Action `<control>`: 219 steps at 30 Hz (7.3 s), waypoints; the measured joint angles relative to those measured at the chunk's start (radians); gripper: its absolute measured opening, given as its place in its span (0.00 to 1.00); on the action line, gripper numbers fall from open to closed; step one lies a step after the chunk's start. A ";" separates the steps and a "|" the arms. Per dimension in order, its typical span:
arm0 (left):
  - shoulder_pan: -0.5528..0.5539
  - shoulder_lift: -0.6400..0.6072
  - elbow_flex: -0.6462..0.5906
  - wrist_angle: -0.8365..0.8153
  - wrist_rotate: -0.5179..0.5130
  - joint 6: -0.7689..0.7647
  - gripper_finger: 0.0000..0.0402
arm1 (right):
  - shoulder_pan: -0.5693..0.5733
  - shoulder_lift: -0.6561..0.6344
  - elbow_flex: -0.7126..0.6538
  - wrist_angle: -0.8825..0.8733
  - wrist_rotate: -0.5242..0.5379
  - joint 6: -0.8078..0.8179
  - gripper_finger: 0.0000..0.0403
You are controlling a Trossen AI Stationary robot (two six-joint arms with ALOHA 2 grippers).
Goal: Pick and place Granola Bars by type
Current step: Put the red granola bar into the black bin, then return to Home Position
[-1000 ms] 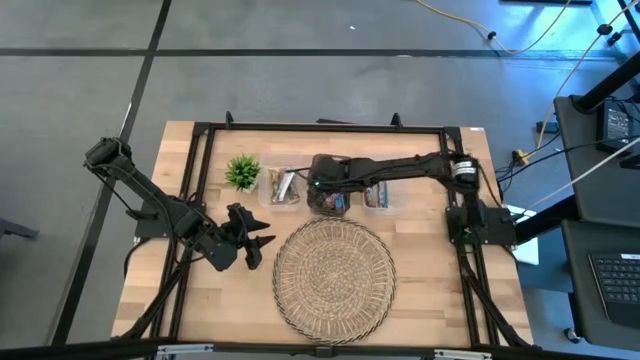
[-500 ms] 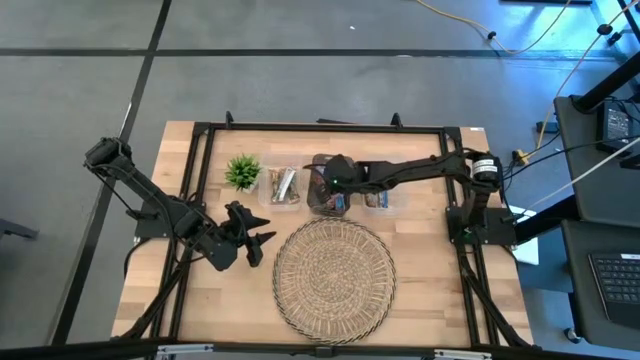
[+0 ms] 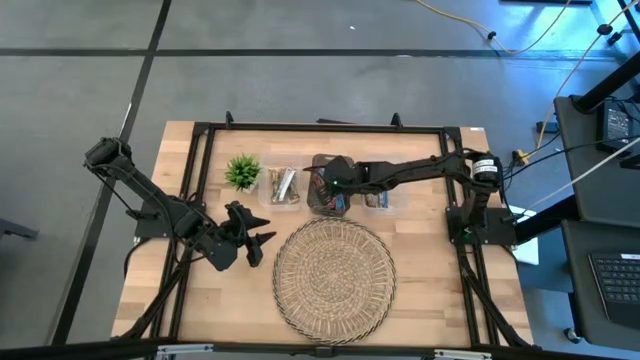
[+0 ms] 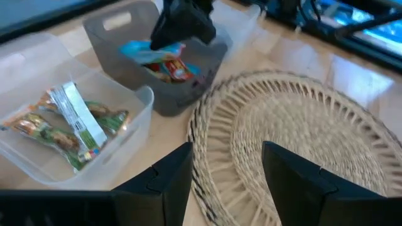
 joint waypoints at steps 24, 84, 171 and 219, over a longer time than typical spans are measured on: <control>0.064 -0.226 -0.220 0.546 0.120 0.360 0.45 | 0.341 -0.730 -0.473 0.255 -0.190 -0.310 0.39; 0.445 -1.106 -0.587 0.352 0.422 0.576 0.45 | 0.350 -1.874 -1.146 0.403 -0.339 -0.340 0.39; 0.445 -1.099 -0.716 0.488 0.391 0.663 0.45 | 0.350 -1.866 -1.214 0.345 -0.258 -0.547 0.39; 0.445 -1.099 -0.716 0.488 0.391 0.663 0.45 | 0.350 -1.865 -1.214 0.344 -0.259 -0.549 0.39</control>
